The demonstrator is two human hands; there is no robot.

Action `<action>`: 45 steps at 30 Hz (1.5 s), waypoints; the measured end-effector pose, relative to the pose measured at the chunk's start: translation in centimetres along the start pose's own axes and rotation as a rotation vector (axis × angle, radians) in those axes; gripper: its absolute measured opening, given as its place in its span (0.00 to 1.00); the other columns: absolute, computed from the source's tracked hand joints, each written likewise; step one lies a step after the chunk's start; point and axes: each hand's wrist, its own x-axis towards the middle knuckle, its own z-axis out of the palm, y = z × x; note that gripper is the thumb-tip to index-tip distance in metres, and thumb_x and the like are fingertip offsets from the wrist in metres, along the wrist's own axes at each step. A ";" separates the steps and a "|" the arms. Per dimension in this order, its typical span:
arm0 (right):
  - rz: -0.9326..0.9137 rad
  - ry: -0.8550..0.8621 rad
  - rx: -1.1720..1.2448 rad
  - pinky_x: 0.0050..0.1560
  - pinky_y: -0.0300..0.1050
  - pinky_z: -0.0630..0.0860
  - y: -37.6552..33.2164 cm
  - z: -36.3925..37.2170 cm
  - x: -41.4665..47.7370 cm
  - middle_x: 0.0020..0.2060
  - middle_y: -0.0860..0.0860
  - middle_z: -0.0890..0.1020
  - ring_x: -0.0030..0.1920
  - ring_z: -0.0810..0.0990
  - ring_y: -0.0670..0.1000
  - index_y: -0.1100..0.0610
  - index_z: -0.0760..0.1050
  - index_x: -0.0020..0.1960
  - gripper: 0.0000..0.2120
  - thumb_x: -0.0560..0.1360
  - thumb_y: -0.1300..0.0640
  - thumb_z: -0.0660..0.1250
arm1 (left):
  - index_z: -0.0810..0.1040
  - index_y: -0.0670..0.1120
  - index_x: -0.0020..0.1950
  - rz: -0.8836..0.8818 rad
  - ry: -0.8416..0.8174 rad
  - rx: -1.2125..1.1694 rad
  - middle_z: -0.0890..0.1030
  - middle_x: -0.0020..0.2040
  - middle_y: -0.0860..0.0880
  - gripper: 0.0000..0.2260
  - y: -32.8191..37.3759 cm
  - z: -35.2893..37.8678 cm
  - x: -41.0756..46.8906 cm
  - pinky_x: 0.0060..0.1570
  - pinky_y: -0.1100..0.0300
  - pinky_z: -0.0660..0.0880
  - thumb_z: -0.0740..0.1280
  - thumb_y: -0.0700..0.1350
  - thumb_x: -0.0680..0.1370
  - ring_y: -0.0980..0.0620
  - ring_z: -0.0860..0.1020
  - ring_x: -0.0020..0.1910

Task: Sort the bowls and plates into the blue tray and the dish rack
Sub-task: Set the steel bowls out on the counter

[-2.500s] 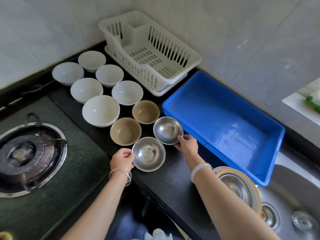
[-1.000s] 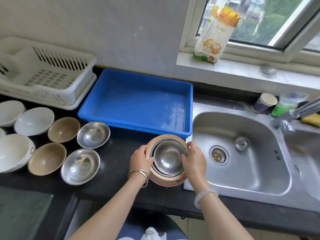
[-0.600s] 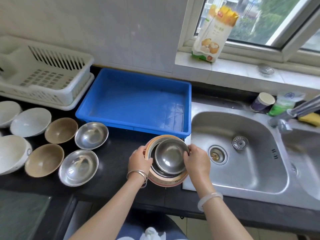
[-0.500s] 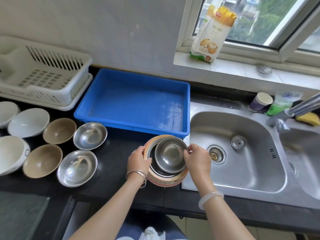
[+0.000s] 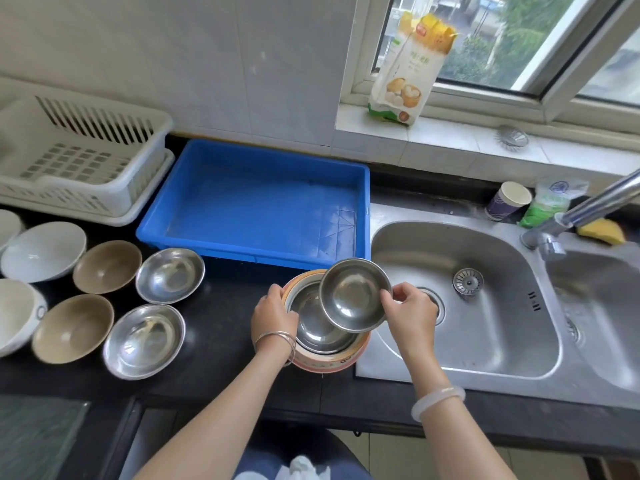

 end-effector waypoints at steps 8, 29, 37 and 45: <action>0.019 -0.015 0.043 0.40 0.41 0.64 0.2 -0.4 0.1 0.31 0.48 0.78 0.37 0.76 0.51 0.56 0.75 0.34 0.07 0.71 0.58 0.68 | 0.64 0.51 0.48 0.103 0.000 -0.010 0.76 0.36 0.51 0.09 0.0 -0.7 0.0 0.27 0.64 0.70 0.64 0.42 0.74 0.52 0.77 0.32; 0.006 -0.163 0.362 0.39 0.49 0.82 -2.3 -2.3 0.8 0.27 0.49 0.83 0.27 0.81 0.46 0.48 0.80 0.38 0.05 0.69 0.58 0.70 | 0.81 0.44 0.51 0.042 0.168 -0.177 0.83 0.46 0.48 0.08 0.9 -4.7 -0.3 0.40 0.62 0.70 0.64 0.44 0.76 0.54 0.75 0.41; -0.060 -0.358 0.341 0.34 0.40 0.79 -7.3 2.2 1.4 0.32 0.51 0.82 0.27 0.81 0.44 0.52 0.79 0.40 0.03 0.72 0.56 0.70 | 0.81 0.43 0.49 -0.093 0.223 -0.270 0.80 0.41 0.51 0.06 -4.2 -9.1 -1.2 0.44 0.61 0.69 0.66 0.43 0.75 0.53 0.76 0.42; -0.150 -0.547 0.022 0.39 0.49 0.79 -11.2 10.8 0.6 0.34 0.53 0.80 0.30 0.78 0.52 0.56 0.78 0.44 0.05 0.70 0.58 0.65 | 0.79 0.43 0.43 -0.305 0.249 -0.372 0.79 0.36 0.50 0.03 -10.8 -9.6 -3.1 0.39 0.61 0.68 0.68 0.43 0.74 0.50 0.77 0.38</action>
